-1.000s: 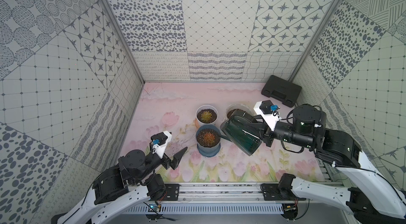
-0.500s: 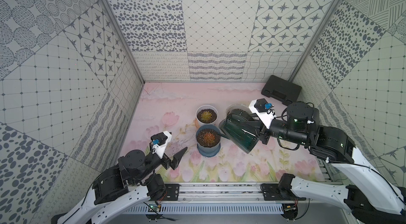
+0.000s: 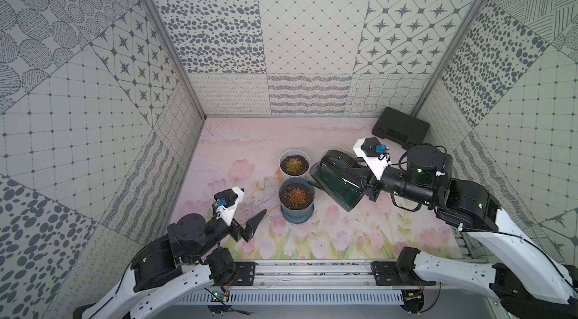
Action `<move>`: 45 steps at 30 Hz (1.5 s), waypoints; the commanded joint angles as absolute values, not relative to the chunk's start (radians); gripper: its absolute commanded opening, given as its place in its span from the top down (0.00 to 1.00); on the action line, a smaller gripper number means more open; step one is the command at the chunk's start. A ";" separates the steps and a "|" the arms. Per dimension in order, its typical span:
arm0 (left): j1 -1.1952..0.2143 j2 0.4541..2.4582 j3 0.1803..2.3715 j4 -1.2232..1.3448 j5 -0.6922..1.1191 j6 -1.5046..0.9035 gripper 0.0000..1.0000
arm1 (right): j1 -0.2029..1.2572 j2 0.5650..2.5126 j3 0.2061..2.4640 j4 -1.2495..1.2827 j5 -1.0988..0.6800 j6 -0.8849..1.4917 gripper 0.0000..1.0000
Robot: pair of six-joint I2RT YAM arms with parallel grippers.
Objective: Water the succulent around the soil edge
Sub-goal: Water the soil of the potted plant with water.
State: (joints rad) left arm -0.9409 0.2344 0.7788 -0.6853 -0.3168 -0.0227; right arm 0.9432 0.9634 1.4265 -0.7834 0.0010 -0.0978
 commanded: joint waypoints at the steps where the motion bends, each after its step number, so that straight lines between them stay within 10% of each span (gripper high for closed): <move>1: -0.940 0.230 0.775 -0.667 -0.299 -0.012 0.02 | 0.948 0.967 1.425 -0.643 -0.004 -0.107 1.00; 45: -0.940 0.222 0.773 -0.667 -0.298 -0.012 0.01 | 0.952 1.055 1.421 -0.520 -0.185 0.017 1.00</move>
State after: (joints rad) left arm -0.9409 0.2279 0.7788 -0.6853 -0.3164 -0.0227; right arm 0.9443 1.0676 1.4094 -0.6224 -0.1589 -0.0029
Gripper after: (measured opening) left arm 0.987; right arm 0.280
